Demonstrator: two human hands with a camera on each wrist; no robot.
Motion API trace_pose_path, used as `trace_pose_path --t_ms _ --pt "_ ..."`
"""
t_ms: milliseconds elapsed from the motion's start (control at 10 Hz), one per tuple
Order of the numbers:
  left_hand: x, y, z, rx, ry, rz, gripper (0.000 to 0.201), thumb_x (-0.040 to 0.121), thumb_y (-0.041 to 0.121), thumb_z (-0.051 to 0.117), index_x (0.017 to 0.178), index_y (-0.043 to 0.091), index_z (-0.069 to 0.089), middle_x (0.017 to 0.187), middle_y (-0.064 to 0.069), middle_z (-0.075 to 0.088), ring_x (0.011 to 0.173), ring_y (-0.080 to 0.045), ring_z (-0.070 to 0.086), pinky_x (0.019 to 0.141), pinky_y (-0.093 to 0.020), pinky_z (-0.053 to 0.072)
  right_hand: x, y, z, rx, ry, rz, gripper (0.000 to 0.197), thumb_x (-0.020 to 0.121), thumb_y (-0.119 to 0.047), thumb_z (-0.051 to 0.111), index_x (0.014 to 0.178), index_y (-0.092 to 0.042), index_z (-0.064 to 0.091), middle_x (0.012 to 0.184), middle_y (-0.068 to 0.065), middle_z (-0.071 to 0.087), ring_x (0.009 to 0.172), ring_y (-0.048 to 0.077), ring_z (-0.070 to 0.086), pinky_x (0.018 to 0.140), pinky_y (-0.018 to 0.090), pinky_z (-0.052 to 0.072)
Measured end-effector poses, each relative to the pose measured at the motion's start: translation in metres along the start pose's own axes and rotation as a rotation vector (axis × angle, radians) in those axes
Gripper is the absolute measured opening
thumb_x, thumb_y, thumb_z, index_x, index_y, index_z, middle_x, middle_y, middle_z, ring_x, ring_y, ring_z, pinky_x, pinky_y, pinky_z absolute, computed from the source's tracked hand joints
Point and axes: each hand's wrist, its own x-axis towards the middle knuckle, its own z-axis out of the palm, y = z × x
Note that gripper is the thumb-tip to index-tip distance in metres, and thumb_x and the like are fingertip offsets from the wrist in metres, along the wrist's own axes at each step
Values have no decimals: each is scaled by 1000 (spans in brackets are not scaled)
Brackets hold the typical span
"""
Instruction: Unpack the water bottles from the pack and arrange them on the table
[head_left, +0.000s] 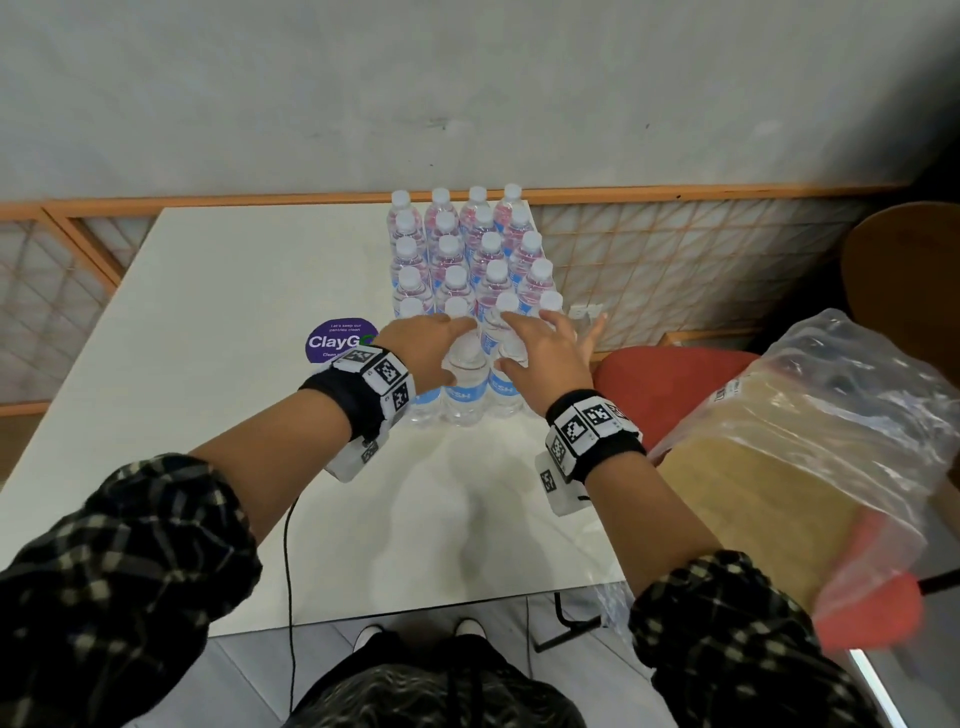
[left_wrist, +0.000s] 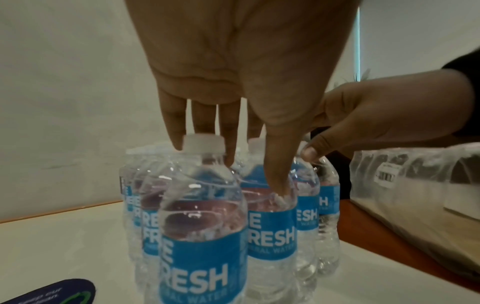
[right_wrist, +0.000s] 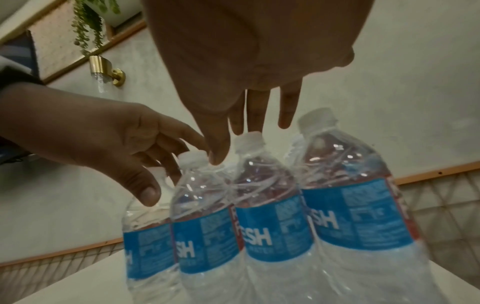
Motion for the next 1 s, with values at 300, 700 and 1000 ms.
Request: trace_pose_path --t_ms 300,700,1000 --pt "-10 -35 -3 33 -35 -126 55 87 24 65 138 31 45 134 -8 52 121 -28 50 92 -36 44 12 -37 8 -18 -76 -85 41 91 -40 54 131 -40 50 113 -8 65 125 15 39 105 65 -17" --pt "-5 -33 1 52 -19 -70 42 86 18 63 127 22 54 120 -11 60 109 -30 56 82 -35 45 12 -42 4 -12 -92 -13 39 92 -39 53 131 -40 50 113 -5 64 124 16 40 109 64 -13" --pt "-29 -28 -6 -31 112 -130 54 90 28 59 140 29 38 131 1 54 115 -24 56 85 -36 48 2 -31 -15 59 -97 -26 39 93 -32 52 132 -29 51 133 -7 55 131 18 38 110 58 -14"
